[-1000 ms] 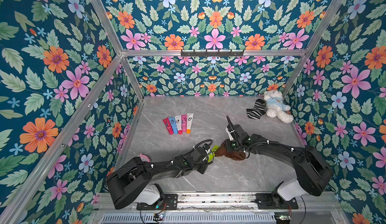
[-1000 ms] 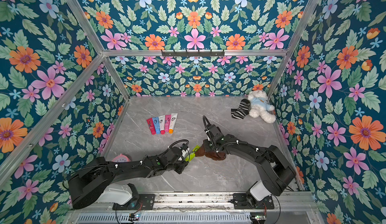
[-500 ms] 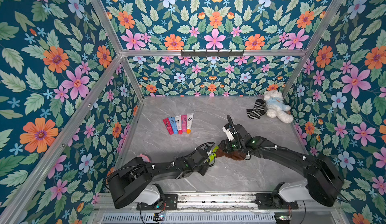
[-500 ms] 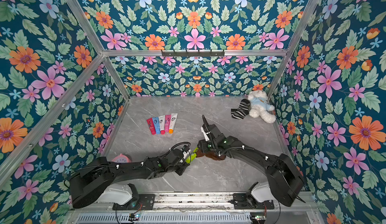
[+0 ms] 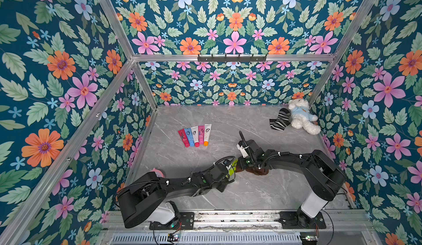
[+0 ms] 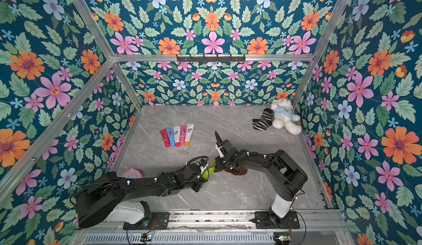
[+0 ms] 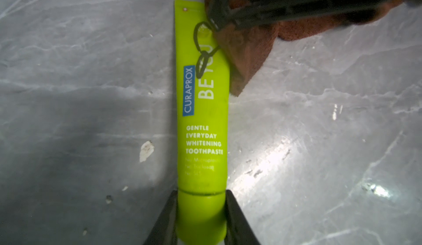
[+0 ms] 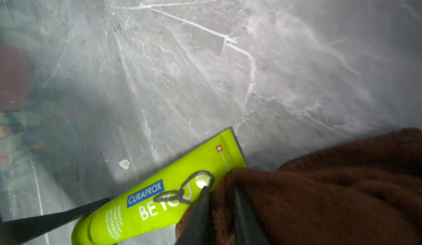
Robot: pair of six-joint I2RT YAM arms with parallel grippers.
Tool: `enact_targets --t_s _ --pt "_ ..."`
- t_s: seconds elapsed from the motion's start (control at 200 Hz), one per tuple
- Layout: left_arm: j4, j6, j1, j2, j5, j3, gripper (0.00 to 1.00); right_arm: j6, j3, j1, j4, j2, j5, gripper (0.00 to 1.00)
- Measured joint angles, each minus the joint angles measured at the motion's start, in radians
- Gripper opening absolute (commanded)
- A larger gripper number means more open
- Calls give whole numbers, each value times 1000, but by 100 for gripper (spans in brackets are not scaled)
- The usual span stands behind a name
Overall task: Wipe the surface of the toothpaste tube
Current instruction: Wipe the dirt from the toothpaste tube.
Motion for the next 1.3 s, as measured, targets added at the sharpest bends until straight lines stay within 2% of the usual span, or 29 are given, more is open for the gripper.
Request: enact_targets --t_s 0.045,0.355,0.615,0.79,0.96,1.09,1.3 --pt "0 0 -2 1 -4 0 15 3 -15 0 8 -14 2 0" --pt "8 3 -14 14 -11 8 11 37 -72 3 60 -145 -72 0" --pt "58 3 -17 59 -22 21 9 84 -84 9 225 11 -179 0" --pt "68 0 -21 74 -34 30 8 110 -123 11 377 57 -191 0" --pt "88 2 -26 63 -42 16 6 128 -129 -57 398 80 -239 0" --pt "133 4 -27 46 -35 8 5 127 -145 -132 381 70 -220 0" --pt "145 4 -29 55 -26 11 4 103 -160 -104 388 52 -175 0"
